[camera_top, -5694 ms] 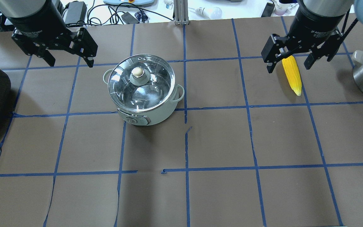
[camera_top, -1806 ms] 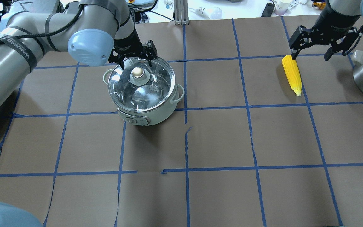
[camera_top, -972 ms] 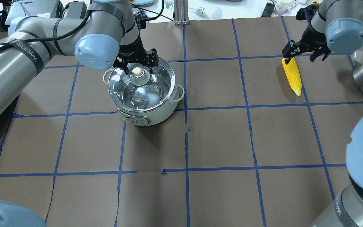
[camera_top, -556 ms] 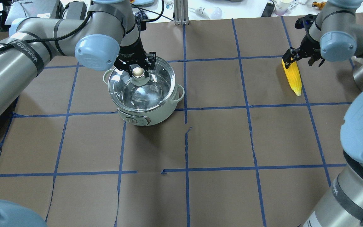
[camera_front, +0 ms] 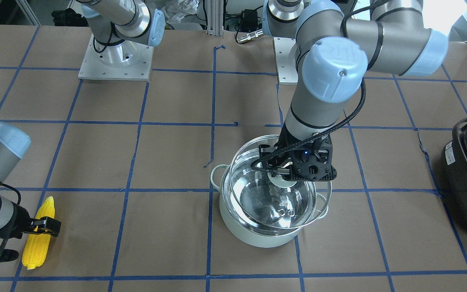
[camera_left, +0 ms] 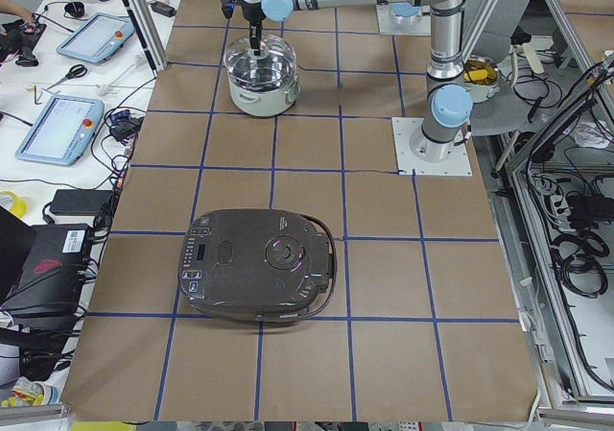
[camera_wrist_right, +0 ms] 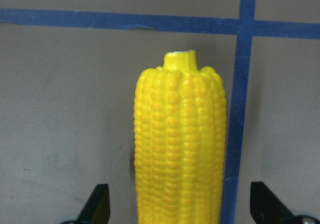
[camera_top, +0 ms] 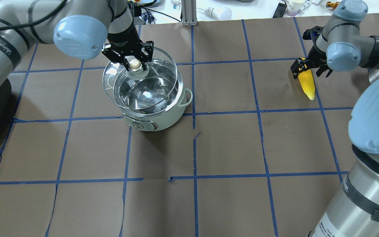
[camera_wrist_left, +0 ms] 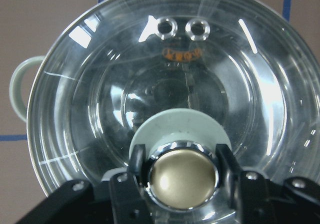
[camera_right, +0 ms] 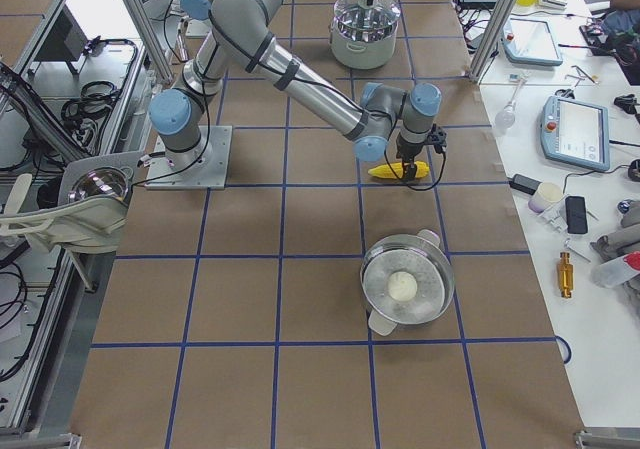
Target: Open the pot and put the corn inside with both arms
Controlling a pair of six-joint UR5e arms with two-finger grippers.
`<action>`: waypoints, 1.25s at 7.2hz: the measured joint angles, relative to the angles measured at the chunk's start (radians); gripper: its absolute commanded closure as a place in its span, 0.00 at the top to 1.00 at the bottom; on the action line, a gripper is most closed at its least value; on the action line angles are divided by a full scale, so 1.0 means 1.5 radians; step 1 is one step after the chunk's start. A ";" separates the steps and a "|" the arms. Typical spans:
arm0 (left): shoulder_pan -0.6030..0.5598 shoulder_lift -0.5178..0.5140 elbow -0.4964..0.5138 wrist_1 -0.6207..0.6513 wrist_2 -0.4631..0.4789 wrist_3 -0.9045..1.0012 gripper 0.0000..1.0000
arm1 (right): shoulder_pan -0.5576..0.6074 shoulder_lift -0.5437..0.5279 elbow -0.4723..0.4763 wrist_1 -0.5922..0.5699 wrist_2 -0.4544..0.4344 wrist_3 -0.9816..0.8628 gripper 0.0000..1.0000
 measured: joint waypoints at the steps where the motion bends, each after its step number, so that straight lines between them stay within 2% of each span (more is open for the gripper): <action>1: 0.044 0.009 0.031 -0.046 -0.017 0.021 0.07 | 0.000 0.003 0.000 -0.003 0.000 0.006 0.16; 2: 0.112 0.012 0.046 -0.075 -0.032 0.063 0.05 | 0.000 0.004 -0.002 -0.005 0.000 0.008 0.11; 3: 0.180 0.010 0.046 -0.084 -0.039 0.119 0.05 | 0.000 0.003 -0.003 -0.005 0.000 0.010 0.02; 4: 0.239 0.003 0.031 -0.079 -0.041 0.178 0.05 | 0.000 -0.001 -0.006 -0.004 0.001 0.012 0.01; 5: 0.285 -0.008 -0.003 -0.042 -0.039 0.232 0.02 | 0.002 -0.017 -0.011 -0.001 0.003 0.025 0.01; 7: 0.341 -0.030 -0.109 0.108 -0.035 0.293 0.01 | 0.055 -0.068 -0.030 0.046 0.006 0.108 0.02; 9: 0.366 -0.050 -0.185 0.216 -0.033 0.339 0.01 | 0.198 -0.111 -0.082 0.130 -0.004 0.281 0.04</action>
